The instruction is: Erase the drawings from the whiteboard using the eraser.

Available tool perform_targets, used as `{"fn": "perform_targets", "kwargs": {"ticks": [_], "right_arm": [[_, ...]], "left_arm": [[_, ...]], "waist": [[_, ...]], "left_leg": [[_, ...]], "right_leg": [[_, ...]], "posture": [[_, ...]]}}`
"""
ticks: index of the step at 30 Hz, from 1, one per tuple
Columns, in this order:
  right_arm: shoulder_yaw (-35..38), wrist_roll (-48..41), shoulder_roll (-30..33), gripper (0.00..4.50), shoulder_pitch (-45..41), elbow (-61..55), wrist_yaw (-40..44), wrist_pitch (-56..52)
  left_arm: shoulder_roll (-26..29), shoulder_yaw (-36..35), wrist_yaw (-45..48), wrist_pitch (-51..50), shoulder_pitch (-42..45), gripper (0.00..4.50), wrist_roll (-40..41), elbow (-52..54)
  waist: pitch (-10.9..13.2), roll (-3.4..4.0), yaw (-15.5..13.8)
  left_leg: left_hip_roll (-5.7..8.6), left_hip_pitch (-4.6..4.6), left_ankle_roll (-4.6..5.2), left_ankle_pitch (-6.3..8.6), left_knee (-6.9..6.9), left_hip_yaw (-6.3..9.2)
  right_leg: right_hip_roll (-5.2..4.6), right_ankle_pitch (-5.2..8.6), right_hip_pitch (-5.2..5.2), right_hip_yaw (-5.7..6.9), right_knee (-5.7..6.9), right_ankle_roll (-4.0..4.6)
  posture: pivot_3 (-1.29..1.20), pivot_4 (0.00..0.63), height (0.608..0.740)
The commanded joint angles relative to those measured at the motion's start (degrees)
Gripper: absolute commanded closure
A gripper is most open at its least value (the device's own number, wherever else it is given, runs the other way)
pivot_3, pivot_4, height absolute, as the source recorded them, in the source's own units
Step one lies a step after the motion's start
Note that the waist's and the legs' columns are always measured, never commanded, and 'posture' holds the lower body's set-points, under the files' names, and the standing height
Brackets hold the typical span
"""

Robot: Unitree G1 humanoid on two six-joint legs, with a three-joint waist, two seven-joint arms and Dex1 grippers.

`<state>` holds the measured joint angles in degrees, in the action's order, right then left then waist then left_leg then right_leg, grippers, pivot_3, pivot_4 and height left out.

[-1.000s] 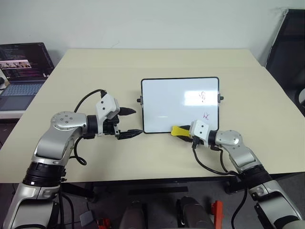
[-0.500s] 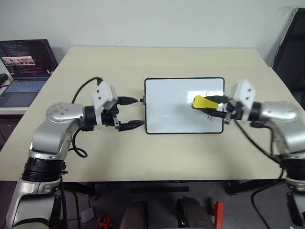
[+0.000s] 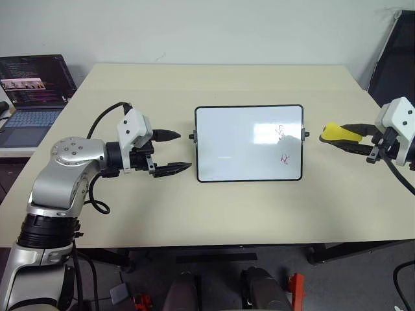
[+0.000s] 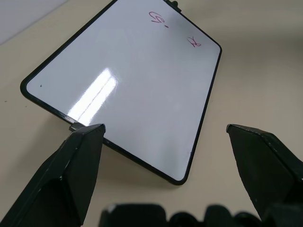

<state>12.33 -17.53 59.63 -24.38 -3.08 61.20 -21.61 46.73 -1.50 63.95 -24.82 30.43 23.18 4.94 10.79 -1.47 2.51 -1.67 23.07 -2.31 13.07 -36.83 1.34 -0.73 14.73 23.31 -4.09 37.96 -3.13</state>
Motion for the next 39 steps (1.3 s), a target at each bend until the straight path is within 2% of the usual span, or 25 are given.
{"fn": "perform_targets", "kwargs": {"ticks": [1,15,22,24,28,32,35,39], "right_arm": [[1.1,-0.1,1.1,3.25,-0.1,-1.3,0.2,1.3],[4.0,0.5,3.1,3.25,7.0,-2.7,-0.4,0.7],[4.4,-0.7,1.4,3.25,5.2,-3.1,-2.6,0.9],[3.8,-1.8,-1.3,3.25,2.7,-3.7,-4.4,1.1],[0.0,-2.9,-11.3,3.25,-2.9,-4.8,-11.2,-0.5],[-6.5,2.7,-17.9,3.25,-2.2,-3.2,-14.8,3.4],[-8.0,5.8,-22.8,3.25,-3.3,0.6,-19.5,8.5],[-9.7,8.9,-25.6,3.25,-4.6,6.5,-21.3,13.5]], "left_arm": [[0.3,-0.8,-0.5,0.4,0.9,0.0,0.1,1.5],[-1.4,0.7,-0.4,0.5,1.7,0.0,0.1,1.1],[-2.1,1.0,-0.3,0.7,2.3,0.0,0.0,0.5],[-2.3,1.1,-0.3,0.8,2.5,0.0,-0.1,0.3],[-3.0,1.8,-0.4,1.3,2.5,0.0,-0.6,-0.1],[-4.1,2.3,-0.9,1.7,2.2,0.0,-1.1,-0.6],[-4.3,2.5,-1.0,1.8,2.1,0.0,-1.3,-0.7],[-4.1,2.4,-0.9,1.4,2.2,0.0,-1.1,-0.4]], "waist": [[0.0,0.0,0.0],[0.0,0.0,-0.1],[0.0,0.0,-0.1],[0.0,0.0,0.1],[0.0,-0.01,0.6],[0.0,-0.01,0.5],[0.0,-0.01,0.4],[0.0,-0.01,0.3]], "left_leg": [[0.0,0.0,0.0,0.0,0.0,0.0],[0.01,0.0,0.0,0.0,-0.01,0.0],[0.01,-0.01,0.0,0.0,-0.03,0.01],[0.01,-0.01,0.0,0.0,-0.03,0.0],[0.0,-0.03,0.0,0.0,-0.04,0.02],[0.0,-0.01,0.0,0.0,-0.04,0.06],[0.03,0.03,0.0,0.0,-0.03,0.05],[0.05,0.04,0.0,0.0,-0.04,0.05]], "right_leg": [[0.0,0.0,0.0,0.0,0.0,0.0],[0.0,0.01,-0.02,0.0,0.01,-0.01],[0.0,0.0,-0.02,0.0,0.03,-0.01],[0.0,0.0,-0.02,0.0,0.03,-0.01],[0.02,-0.01,-0.04,-0.01,0.05,-0.02],[0.02,-0.06,-0.05,0.02,0.05,0.07],[-0.01,-0.1,-0.02,0.02,0.04,0.14],[-0.02,-0.12,-0.01,0.02,0.05,0.17]], "posture": [[0.0,0.15,0.74],[0.0,0.15,0.74],[0.0,0.15,0.74],[0.0,0.15,0.74],[0.0,0.15,0.74],[0.0,0.15,0.74],[0.0,0.15,0.74],[0.0,0.15,0.74]]}}
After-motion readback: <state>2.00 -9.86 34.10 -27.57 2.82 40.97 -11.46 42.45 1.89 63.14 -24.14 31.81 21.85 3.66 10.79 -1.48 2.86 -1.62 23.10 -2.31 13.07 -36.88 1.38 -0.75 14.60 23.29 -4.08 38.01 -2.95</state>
